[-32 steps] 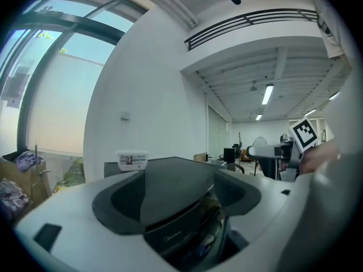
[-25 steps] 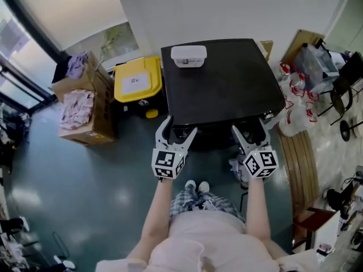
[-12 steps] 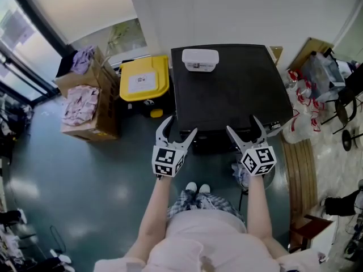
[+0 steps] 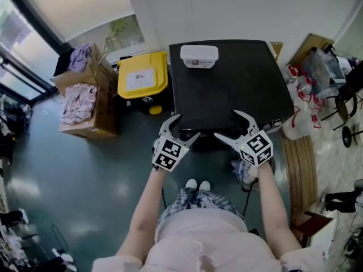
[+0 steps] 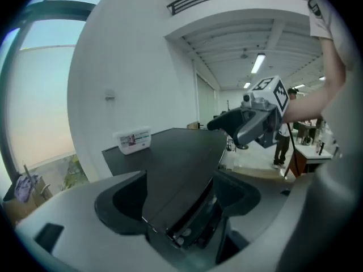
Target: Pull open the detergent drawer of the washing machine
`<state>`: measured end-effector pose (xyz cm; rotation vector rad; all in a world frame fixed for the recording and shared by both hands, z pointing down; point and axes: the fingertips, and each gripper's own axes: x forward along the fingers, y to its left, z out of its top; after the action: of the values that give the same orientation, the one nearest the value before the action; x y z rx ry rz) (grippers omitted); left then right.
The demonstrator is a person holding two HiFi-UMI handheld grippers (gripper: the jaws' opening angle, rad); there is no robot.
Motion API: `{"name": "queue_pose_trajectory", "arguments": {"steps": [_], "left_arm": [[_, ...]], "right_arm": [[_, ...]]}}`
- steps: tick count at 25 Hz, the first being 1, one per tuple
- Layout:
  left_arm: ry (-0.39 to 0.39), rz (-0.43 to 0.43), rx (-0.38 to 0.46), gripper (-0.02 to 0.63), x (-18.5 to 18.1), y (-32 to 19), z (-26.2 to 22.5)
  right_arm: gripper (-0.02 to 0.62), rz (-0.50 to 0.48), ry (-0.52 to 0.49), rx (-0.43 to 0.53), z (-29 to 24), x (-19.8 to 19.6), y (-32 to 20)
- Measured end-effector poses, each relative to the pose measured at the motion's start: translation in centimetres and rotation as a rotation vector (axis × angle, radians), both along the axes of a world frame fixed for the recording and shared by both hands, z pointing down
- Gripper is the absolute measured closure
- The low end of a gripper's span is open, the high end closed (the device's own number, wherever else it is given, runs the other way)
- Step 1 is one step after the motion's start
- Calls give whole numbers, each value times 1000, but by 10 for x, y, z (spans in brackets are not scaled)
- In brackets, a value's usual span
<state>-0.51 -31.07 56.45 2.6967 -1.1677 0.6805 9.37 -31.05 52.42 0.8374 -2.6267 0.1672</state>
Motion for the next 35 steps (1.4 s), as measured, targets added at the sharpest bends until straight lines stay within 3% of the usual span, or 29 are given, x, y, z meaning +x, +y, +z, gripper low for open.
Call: {"name": "queue_pose_trajectory", "arguments": {"steps": [6, 16, 22, 29, 35], "left_arm": [[-208, 189, -67, 242, 17, 11, 24], [-418, 405, -174, 244, 35, 44, 63], [-497, 463, -211, 244, 37, 60, 84], [-523, 479, -223, 244, 39, 59, 90], [-555, 478, -218, 247, 42, 61, 92]], "right_arm": [[163, -250, 226, -52, 33, -22, 22], [183, -540, 544, -79, 91, -32, 60], [192, -573, 652, -82, 111, -32, 67], [199, -565, 733, -87, 128, -29, 63], [262, -531, 760, -40, 129, -29, 58]]}}
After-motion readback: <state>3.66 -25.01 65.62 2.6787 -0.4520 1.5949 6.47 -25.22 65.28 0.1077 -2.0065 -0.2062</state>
